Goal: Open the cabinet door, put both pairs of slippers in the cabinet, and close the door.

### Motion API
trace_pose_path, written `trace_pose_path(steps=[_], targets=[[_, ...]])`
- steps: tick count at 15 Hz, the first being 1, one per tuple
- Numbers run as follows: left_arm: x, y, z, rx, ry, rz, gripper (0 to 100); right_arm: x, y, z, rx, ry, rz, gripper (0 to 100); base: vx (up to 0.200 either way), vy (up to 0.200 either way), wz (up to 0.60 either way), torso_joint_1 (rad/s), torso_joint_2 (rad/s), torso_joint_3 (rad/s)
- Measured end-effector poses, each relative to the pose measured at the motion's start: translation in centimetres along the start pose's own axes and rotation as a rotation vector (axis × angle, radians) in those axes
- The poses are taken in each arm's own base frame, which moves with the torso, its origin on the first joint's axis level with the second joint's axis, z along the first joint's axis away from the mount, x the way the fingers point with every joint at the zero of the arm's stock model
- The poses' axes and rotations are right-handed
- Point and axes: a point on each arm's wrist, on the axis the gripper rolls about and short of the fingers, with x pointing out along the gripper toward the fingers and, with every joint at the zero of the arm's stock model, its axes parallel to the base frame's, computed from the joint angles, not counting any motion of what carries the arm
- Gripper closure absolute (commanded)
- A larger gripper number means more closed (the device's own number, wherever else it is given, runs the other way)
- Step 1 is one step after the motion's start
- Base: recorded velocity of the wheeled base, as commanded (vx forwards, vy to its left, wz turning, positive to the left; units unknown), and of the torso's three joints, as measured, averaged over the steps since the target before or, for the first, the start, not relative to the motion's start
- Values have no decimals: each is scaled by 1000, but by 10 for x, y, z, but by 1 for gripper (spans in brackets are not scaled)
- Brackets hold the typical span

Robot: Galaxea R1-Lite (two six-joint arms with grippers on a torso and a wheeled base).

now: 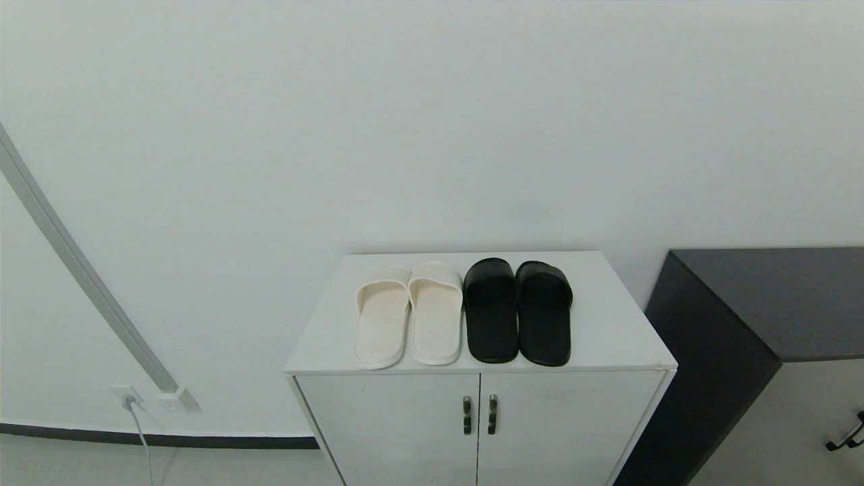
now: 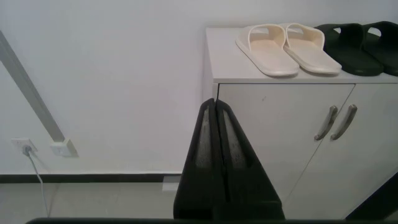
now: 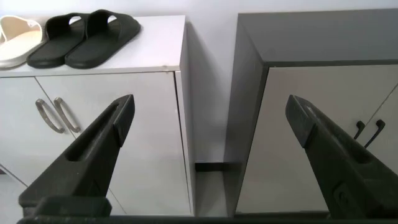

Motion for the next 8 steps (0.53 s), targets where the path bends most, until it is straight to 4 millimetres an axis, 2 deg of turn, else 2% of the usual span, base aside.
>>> trace_pose_path(steps=[8], targets=[[0,0,0,0,1,0,100,1,0,0,1,8,6,0,0,0,0,0,0,0]])
